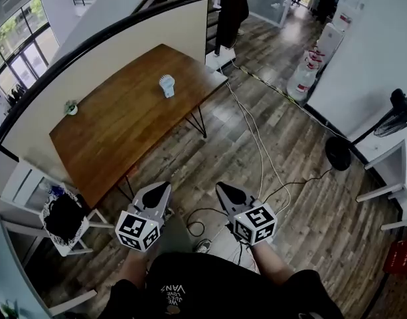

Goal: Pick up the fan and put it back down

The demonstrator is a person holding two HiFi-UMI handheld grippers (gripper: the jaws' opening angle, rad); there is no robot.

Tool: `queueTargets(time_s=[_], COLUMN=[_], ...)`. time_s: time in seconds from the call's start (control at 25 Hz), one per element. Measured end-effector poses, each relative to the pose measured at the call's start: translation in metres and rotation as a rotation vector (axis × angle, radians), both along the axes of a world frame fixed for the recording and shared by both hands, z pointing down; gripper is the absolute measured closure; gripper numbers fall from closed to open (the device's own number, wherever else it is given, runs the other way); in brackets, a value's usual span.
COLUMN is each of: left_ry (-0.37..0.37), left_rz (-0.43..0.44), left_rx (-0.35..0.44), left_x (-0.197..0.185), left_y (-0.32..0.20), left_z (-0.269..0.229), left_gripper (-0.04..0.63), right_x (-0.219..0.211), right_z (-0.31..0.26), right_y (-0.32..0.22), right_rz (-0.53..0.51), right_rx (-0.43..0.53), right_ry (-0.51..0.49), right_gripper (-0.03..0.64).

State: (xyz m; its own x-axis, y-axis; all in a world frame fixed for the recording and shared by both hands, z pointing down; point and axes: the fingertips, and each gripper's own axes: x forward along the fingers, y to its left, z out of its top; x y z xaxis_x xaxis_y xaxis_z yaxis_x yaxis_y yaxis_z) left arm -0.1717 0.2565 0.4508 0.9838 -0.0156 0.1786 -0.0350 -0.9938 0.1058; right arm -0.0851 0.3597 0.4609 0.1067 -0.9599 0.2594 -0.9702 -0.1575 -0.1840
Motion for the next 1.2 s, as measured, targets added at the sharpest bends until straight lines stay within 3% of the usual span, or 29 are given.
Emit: queueTargets(time_s=[0.2,0.24,0.28,0.32,0.56,1.2], left_ry=[-0.035,-0.038,-0.042,-0.047,-0.070,-0.105], left_rz=[0.017,0.021,0.024,0.027,0.037,0.123], left_rx=[-0.020,-0.032,-0.039,-0.041,-0.065,-0.096], left_x=[0.012,0.017,0.022,0.028,0.063,0.138], left_y=[-0.016,-0.021,-0.026,-0.032,-0.077,-0.214], left_z=[0.016,0.018,0.020,0.022,0.032,0.047], left_gripper=[0.573,0.523,0.424,0.386,0.386,0.385], right_x=[0.009,0.012,0.016,0.019,0.050,0.127], right_z=[0.009,0.010,0.011,0.012,0.020,0.038], right_y=[-0.027,-0.033,-0.039,-0.046,-0.086,-0.221], right_rz=[-0.030,-0.034,-0.038,-0.043,-0.051,0.031], right_rx=[0.018,0.016,0.014,0.011,-0.024,-0.066], right_ry=[-0.049,-0.052,-0.056,-0.061,-0.038,-0.071], right_gripper=[0.593,0.576,0.534,0.473,0.439,0.437])
